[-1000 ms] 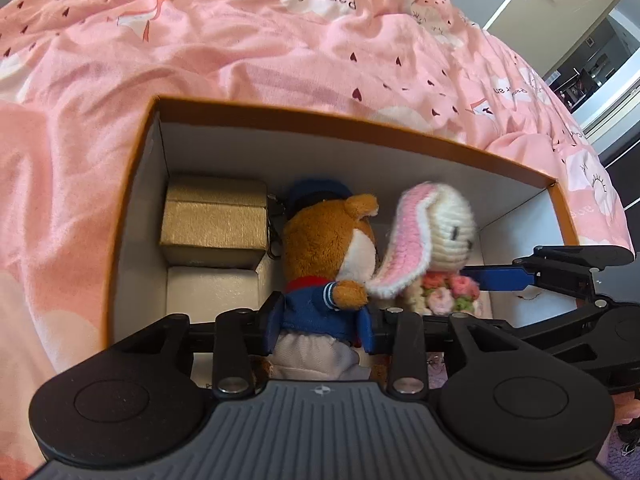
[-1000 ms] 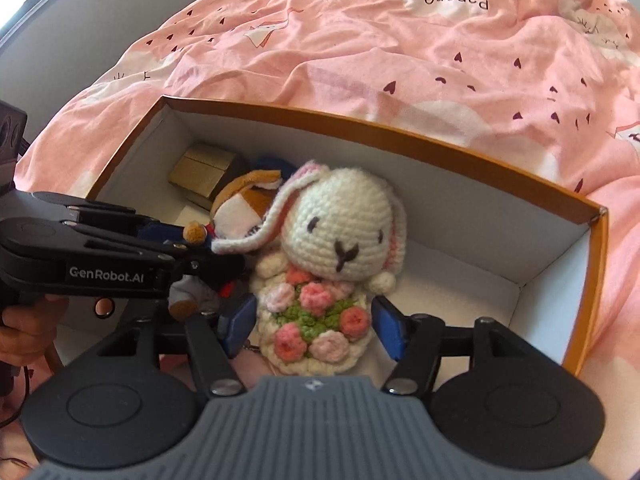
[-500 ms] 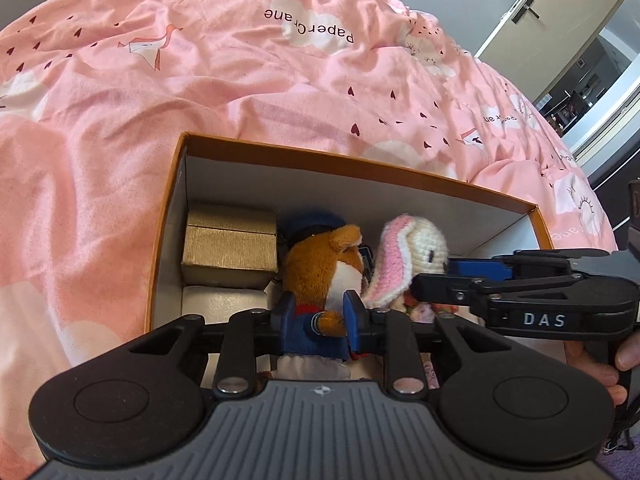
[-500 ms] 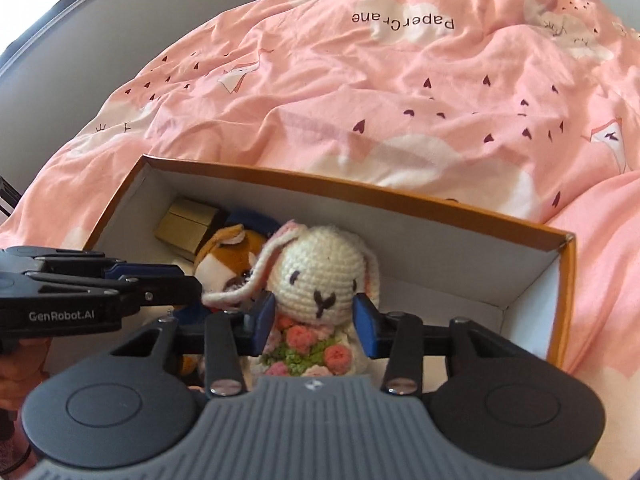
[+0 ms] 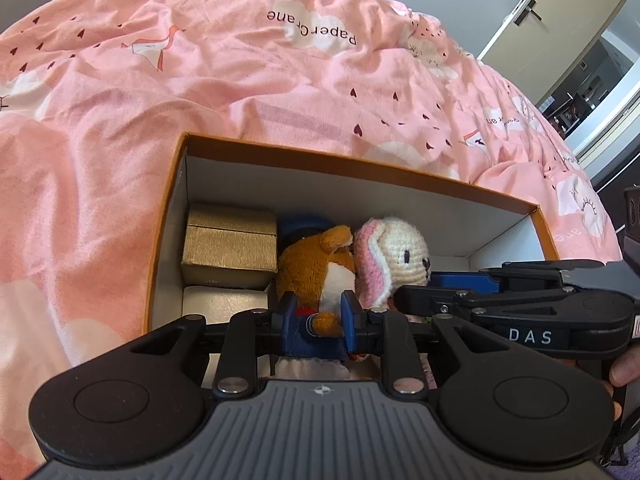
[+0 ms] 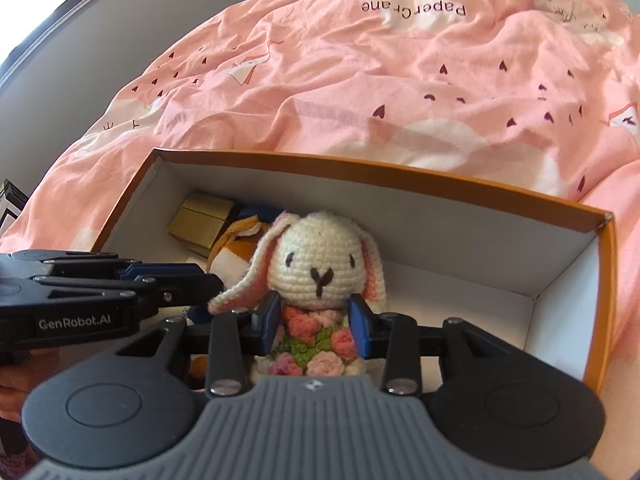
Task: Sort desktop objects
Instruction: 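Open both grippers to release the toys and withdraw from the shoebox, then reach the left gripper to the pink pom-pom while the right approaches the glitter mirror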
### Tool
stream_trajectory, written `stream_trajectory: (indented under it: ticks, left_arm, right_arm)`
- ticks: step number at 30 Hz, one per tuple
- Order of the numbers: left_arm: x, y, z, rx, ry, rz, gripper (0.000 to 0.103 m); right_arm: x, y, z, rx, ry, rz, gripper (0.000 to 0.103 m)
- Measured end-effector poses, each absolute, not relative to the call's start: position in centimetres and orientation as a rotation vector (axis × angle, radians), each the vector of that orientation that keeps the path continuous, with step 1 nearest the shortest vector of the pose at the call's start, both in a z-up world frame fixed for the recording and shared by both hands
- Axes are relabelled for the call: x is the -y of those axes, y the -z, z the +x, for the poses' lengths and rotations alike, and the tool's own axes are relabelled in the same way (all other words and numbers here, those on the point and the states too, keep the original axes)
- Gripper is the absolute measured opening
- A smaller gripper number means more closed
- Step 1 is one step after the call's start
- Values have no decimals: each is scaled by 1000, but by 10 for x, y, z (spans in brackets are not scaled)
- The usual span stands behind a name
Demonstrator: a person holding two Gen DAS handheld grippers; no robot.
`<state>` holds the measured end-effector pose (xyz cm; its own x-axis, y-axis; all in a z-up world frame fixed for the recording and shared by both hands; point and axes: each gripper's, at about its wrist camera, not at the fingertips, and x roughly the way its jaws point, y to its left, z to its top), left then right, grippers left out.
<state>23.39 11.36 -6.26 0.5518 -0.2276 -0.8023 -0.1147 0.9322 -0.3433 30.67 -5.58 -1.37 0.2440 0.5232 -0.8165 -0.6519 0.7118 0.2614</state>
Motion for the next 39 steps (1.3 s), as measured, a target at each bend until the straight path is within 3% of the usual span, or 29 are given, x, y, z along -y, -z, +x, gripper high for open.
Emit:
stream_trajectory:
  ticks: [18,26,33,39]
  left_arm:
    - [-82,-21,149,-821,100,-281,27]
    - [-65,-30,91,-743,67,-225,27]
    - [-48,-14,65,-868,195,-175,27]
    - [-37,9,39,-995,217,-120,29]
  right_arm:
    - [106,-56,210,-777,-797,-109,41]
    - [134,-65,145,-679,-744,-94,40]
    - [147,-54,94,-668,-749,-150,41]
    - [154,-18,69,-817,-714,-247,47]
